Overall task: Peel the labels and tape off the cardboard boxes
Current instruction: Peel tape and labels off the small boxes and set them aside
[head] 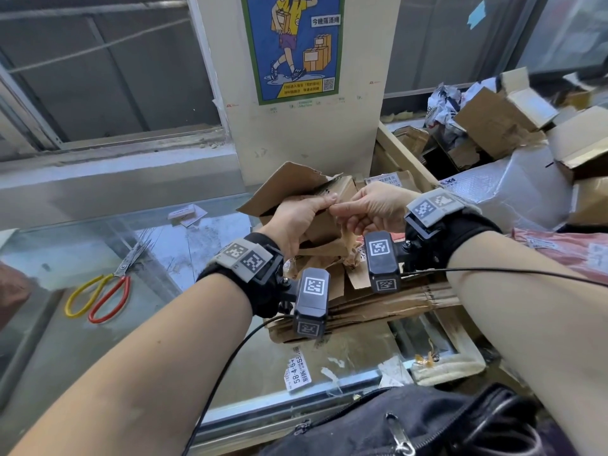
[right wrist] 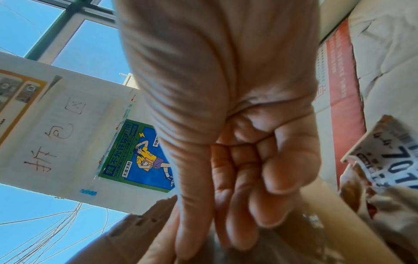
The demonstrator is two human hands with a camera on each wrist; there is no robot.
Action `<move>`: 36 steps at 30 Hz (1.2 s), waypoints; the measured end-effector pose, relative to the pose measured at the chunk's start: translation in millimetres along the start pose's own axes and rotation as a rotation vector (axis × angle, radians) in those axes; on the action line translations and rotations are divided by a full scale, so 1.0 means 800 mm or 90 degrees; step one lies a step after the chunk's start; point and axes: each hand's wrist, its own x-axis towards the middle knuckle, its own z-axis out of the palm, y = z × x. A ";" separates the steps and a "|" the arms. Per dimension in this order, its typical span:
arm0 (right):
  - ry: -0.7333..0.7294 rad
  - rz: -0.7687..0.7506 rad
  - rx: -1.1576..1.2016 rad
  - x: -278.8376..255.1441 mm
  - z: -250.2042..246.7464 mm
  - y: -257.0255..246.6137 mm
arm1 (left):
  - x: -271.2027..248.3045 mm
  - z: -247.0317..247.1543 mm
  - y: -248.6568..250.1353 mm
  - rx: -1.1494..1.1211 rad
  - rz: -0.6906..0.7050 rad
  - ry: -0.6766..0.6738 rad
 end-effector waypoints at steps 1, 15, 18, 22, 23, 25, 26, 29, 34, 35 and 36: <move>-0.003 -0.005 0.001 0.000 -0.001 0.000 | 0.001 -0.001 0.000 -0.003 0.000 0.000; 0.061 -0.057 -0.247 -0.002 0.004 0.003 | 0.008 0.001 0.005 -0.071 0.006 0.018; 0.133 -0.146 -0.369 -0.001 0.013 -0.001 | 0.010 0.003 0.004 -0.066 0.011 0.014; 0.143 -0.194 -0.384 0.001 0.011 0.002 | 0.010 0.004 0.000 -0.063 0.009 0.003; 0.137 -0.198 -0.379 0.002 0.010 0.003 | 0.009 0.004 0.000 -0.065 0.008 0.003; 0.124 -0.204 -0.354 0.003 0.007 0.006 | 0.009 0.003 0.000 -0.066 0.008 0.004; 0.117 -0.202 -0.330 0.003 0.005 0.008 | 0.008 0.002 0.000 -0.065 0.009 0.005; 0.097 -0.198 -0.263 0.002 0.000 0.010 | 0.008 0.001 0.000 -0.061 0.016 0.011; 0.072 -0.191 -0.271 0.000 -0.002 0.005 | -0.001 0.003 0.005 -0.046 0.049 -0.017; 0.069 -0.193 -0.263 -0.001 -0.003 0.003 | -0.002 0.003 0.006 -0.050 0.058 -0.031; 0.069 -0.197 -0.240 -0.003 -0.005 0.002 | -0.002 0.001 0.008 -0.062 0.065 -0.046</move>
